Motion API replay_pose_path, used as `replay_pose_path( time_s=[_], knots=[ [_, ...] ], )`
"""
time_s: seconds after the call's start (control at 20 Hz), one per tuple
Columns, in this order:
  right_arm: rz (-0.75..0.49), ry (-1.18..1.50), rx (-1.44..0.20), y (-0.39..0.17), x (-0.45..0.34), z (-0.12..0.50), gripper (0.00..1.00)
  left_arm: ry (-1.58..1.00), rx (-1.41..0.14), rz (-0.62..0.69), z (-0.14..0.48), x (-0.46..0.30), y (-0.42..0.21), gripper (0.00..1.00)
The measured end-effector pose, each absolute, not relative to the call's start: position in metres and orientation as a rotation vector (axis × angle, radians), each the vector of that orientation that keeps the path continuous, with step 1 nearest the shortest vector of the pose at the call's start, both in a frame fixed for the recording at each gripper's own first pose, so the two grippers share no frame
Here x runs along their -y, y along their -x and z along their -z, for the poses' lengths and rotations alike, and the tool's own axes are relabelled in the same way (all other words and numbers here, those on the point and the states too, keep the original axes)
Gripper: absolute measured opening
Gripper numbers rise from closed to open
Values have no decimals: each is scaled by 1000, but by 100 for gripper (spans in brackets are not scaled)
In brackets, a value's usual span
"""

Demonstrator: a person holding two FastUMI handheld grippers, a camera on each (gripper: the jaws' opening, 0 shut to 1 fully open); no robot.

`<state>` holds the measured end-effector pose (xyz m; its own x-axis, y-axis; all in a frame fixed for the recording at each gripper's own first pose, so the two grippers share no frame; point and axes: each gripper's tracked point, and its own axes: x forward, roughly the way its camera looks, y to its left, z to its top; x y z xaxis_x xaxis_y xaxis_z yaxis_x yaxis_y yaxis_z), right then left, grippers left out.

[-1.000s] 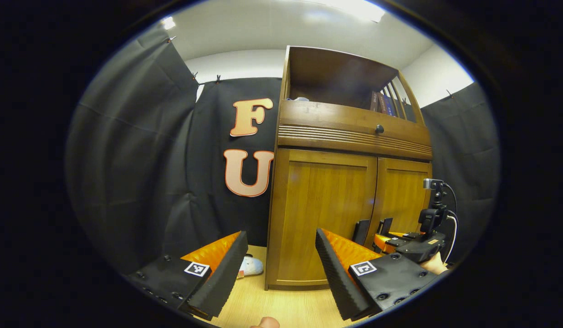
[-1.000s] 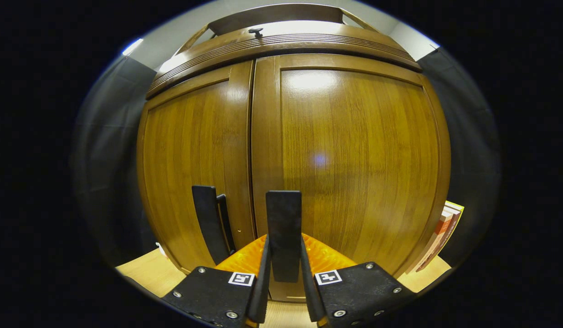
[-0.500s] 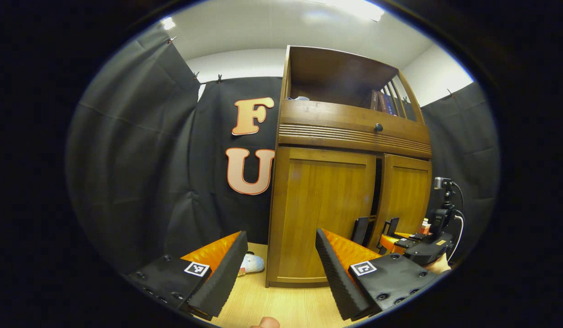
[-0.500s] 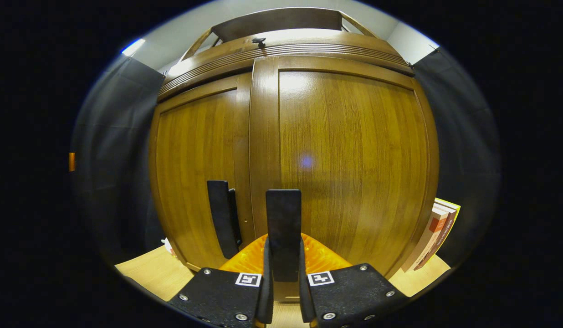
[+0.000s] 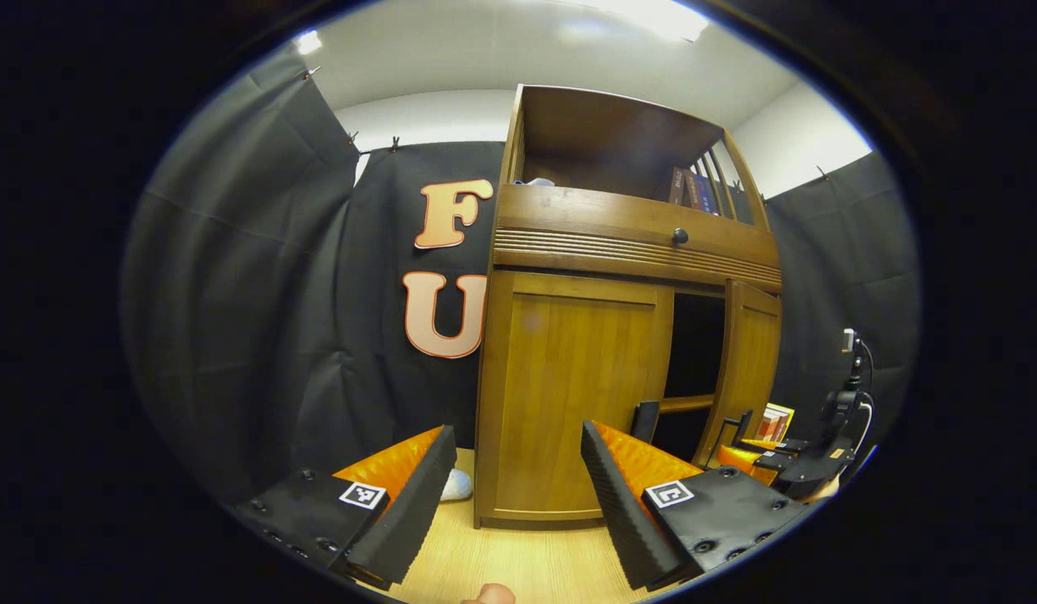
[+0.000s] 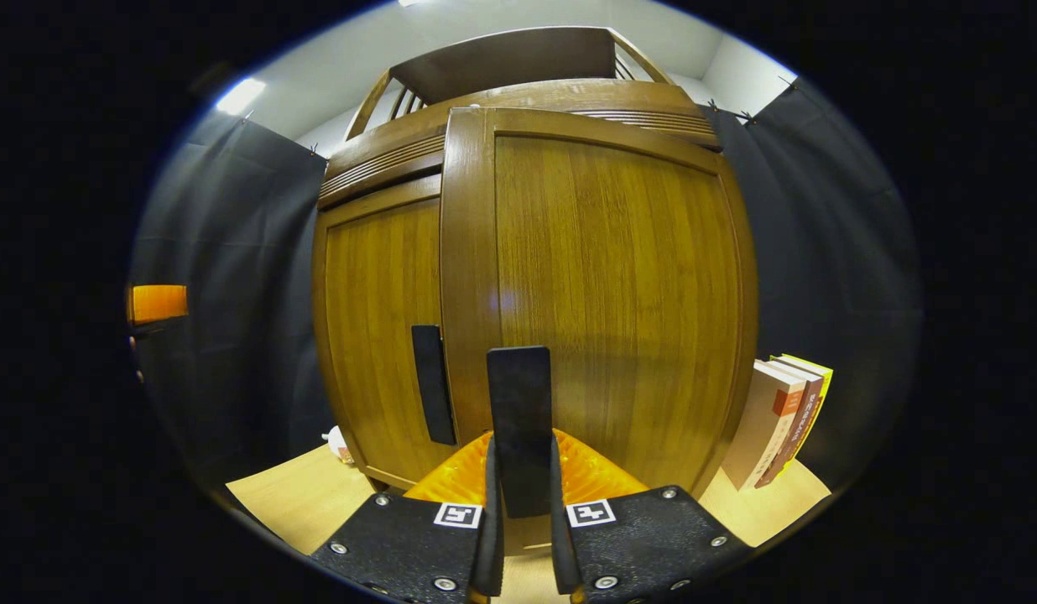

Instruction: Open the right door of the double-door shoe cabinet with the right hand, and open the left door with the left hand.

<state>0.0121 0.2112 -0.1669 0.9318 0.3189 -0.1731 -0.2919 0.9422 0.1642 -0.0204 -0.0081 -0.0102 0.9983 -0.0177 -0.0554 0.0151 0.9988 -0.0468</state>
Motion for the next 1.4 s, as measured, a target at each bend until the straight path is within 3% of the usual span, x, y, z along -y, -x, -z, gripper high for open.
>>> replay_pose_path(
  time_s=[0.15,0.2,0.5,0.55,0.6,0.7,0.95,1.0,1.05,1.1,1.15,1.4],
  knots=[
    [-311,-127,-196,5,-198,163,27,42,-50,14,12,7,25,94],
    [-310,-126,-198,10,-194,162,23,43,-47,14,13,8,24,94],
    [-295,-112,-187,38,-165,157,22,52,-48,26,16,14,25,94],
    [-291,-112,-189,41,-161,156,17,51,-49,30,17,15,25,94],
    [-285,-115,-190,45,-156,157,22,51,-52,33,18,16,25,94],
    [-279,-114,-191,52,-145,154,22,51,-58,41,20,19,27,94],
    [-240,-88,-181,73,-116,152,15,52,-56,70,20,29,28,94],
    [-232,-89,-181,77,-110,152,18,54,-56,78,20,32,28,94],
    [-227,-92,-185,80,-102,152,13,56,-57,84,20,33,28,94],
    [-219,-94,-186,83,-96,150,17,58,-56,91,20,35,29,96],
    [-211,-91,-186,84,-87,150,12,59,-56,97,20,37,29,99],
    [-154,-60,-178,94,-50,150,7,55,-61,116,21,44,30,97]
  ],
)
